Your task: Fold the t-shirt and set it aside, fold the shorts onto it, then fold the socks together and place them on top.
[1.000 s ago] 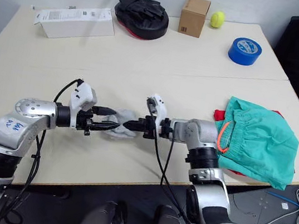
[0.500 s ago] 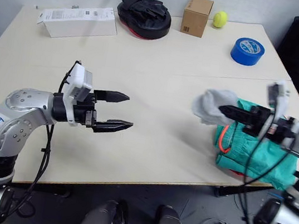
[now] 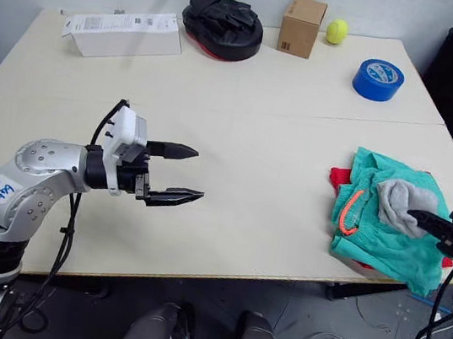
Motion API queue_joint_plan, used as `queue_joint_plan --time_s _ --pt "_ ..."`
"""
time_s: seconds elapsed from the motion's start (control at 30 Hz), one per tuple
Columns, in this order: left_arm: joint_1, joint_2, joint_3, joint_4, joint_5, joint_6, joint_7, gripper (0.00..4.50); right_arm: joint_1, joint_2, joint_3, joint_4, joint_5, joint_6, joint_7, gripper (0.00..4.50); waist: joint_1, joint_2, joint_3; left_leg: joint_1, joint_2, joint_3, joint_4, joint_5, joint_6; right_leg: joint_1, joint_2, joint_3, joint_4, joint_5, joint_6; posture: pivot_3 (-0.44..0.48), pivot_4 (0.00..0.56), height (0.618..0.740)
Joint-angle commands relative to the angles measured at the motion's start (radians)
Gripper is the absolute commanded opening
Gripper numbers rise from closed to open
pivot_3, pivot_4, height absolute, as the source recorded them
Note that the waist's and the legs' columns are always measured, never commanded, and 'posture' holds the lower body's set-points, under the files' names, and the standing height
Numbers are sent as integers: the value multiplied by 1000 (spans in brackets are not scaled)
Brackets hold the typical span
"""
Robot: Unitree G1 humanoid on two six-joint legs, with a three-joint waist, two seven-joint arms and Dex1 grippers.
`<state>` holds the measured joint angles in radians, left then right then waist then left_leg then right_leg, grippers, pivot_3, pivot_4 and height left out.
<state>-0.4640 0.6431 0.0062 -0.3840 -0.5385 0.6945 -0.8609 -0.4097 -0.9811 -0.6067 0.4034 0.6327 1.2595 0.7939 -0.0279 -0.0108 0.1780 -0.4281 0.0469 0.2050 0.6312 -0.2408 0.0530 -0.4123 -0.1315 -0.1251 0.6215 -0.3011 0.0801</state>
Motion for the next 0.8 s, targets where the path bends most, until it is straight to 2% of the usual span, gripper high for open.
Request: queue_joint_plan --time_s 0.03,0.07,0.2,0.4,0.6,0.7,0.8 --pt "-28 0 -6 -13 9 -27 7 4500 -5 -32 22 28 -34 -85 2 665 0 0 0 0 0 0 0 0 0 0 0 0 0 0 0 0 150 740" --pt "-34 -1 -5 -10 4 -24 6 4500 -1 -38 31 30 -41 -102 8 870 0 0 0 0 0 0 0 0 0 0 0 0 0 0 0 0 150 740" --pt "-45 -1 3 1 -17 -11 -1 4500 84 -92 43 -37 -63 -199 89 2343 5 1 0 0 0 0 0 0 0 0 0 0 0 0 0 0 150 740" --pt "-45 15 33 20 -69 15 -40 4500 295 -218 -69 -86 -119 -516 334 4473 13 2 1 0 0 0 0 0 0 1 1 0 0 0 0 0 150 740" --pt "-50 49 75 48 -99 12 -79 4500 509 -349 -250 55 -212 -816 641 4473 19 1 1 3 0 0 0 -2 -4 2 1 0 -1 0 0 0 150 740" --pt "-45 66 92 42 -129 31 -93 4500 527 -390 -302 161 -224 -840 699 4473 17 1 1 3 0 0 0 -3 -4 3 0 0 -1 0 0 0 150 740" --pt "-42 68 113 33 -157 45 -90 4500 563 -380 -339 192 -233 -874 749 4473 15 1 1 4 0 -1 0 -3 -4 3 0 0 -1 0 0 0 150 740"
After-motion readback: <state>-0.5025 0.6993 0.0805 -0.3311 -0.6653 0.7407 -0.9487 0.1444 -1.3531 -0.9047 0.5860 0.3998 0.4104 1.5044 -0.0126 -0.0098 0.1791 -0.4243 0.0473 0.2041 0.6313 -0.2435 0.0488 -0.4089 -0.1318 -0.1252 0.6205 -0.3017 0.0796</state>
